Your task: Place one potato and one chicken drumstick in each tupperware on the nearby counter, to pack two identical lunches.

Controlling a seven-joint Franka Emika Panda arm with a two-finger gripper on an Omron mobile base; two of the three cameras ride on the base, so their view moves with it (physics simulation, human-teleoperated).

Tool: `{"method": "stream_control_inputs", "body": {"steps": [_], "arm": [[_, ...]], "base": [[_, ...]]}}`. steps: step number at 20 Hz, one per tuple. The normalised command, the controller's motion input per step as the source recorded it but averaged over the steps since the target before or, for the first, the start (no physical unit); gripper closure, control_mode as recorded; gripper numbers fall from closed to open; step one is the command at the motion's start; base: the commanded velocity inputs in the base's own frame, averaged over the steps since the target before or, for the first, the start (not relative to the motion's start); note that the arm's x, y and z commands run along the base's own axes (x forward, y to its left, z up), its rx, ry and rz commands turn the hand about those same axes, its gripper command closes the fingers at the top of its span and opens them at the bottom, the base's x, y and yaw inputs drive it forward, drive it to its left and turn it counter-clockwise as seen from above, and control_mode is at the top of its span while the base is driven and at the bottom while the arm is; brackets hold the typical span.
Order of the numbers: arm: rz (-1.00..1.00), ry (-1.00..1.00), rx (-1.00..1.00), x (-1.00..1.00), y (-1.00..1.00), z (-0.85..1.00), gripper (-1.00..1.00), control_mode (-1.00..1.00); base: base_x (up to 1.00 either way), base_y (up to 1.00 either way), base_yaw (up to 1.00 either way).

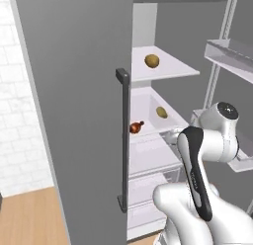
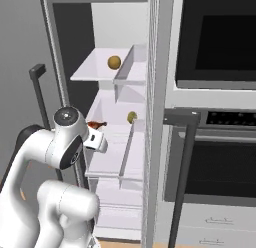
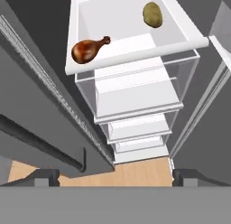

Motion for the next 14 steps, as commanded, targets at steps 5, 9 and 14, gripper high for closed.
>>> {"method": "stream_control_inputs", "body": {"steps": [5,9,14], "arm": [[-0.01,0.0,0.0,0.07,0.0,0.0,-1.0,-1.0],[-0.04,0.0,0.0,0.2,0.0,-0.1,-1.0,-1.0],[-0.01,-0.01,0.0,0.14,0.0,-0.09,-1.0,-1.0]], "base": [[0.45,-0.03,-0.04],[0.0,0.0,0.0],[0.0,0.0,0.0]]}}
